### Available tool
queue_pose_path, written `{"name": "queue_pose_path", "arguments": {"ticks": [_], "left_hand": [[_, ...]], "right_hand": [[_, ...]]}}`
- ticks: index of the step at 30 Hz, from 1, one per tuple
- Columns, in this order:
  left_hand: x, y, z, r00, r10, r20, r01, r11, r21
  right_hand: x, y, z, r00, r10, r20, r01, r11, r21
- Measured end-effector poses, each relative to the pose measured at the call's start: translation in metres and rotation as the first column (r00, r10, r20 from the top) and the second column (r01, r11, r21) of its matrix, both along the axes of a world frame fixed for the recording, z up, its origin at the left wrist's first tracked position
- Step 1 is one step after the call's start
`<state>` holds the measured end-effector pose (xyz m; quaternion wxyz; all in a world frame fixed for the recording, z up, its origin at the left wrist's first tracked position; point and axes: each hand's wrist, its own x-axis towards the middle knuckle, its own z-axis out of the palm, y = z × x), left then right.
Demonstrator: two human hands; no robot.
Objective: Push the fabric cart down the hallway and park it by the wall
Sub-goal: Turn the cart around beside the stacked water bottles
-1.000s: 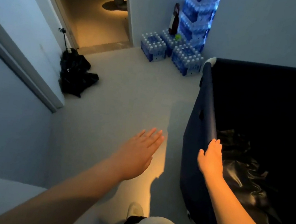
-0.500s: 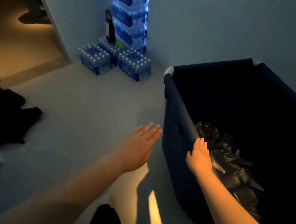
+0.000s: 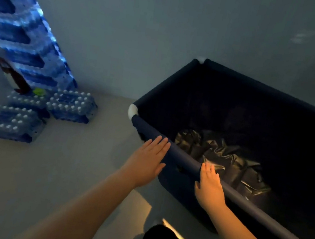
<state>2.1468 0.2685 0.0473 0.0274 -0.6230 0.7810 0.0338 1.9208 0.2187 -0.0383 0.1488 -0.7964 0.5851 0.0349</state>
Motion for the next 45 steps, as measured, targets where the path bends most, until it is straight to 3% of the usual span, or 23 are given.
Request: {"name": "queue_pose_path", "arguments": {"ticks": [4,8,14,23,29,33,36,39,45], "left_hand": [[0.014,-0.059,-0.012,0.983,-0.174,0.051,0.176,0.984,-0.023],[0.029,-0.101,-0.029,0.958,-0.27,0.098,0.263,0.962,0.075],[0.051,-0.147,-0.053,0.892,-0.421,0.166,0.377,0.895,0.239],[0.078,-0.177,-0.077,0.819,-0.572,-0.038,0.541,0.748,0.385],[0.091,-0.182,-0.087,0.771,-0.613,-0.171,0.633,0.709,0.31],[0.105,-0.184,-0.095,0.75,-0.602,-0.274,0.659,0.713,0.239],[0.111,-0.186,-0.101,0.739,-0.58,-0.342,0.663,0.717,0.218],[0.113,-0.189,-0.105,0.739,-0.569,-0.362,0.659,0.721,0.213],[0.121,-0.19,-0.113,0.743,-0.576,-0.341,0.654,0.734,0.186]], "right_hand": [[0.022,-0.017,-0.009,0.998,-0.044,0.046,0.045,0.999,-0.015],[0.035,-0.029,-0.012,0.992,-0.12,0.04,0.12,0.993,-0.002],[0.036,-0.031,-0.01,0.997,-0.08,-0.003,0.08,0.997,-0.001],[0.053,-0.02,-0.017,0.952,-0.305,0.0,0.304,0.952,-0.04],[0.09,-0.019,-0.018,0.785,-0.616,-0.065,0.613,0.788,-0.062],[0.132,-0.022,-0.016,0.54,-0.841,0.029,0.839,0.535,-0.095],[0.157,-0.032,-0.017,0.394,-0.916,0.074,0.918,0.388,-0.088],[0.167,-0.039,-0.023,0.34,-0.938,0.062,0.939,0.335,-0.079],[0.171,-0.04,-0.027,0.328,-0.941,0.081,0.944,0.322,-0.075]]}}
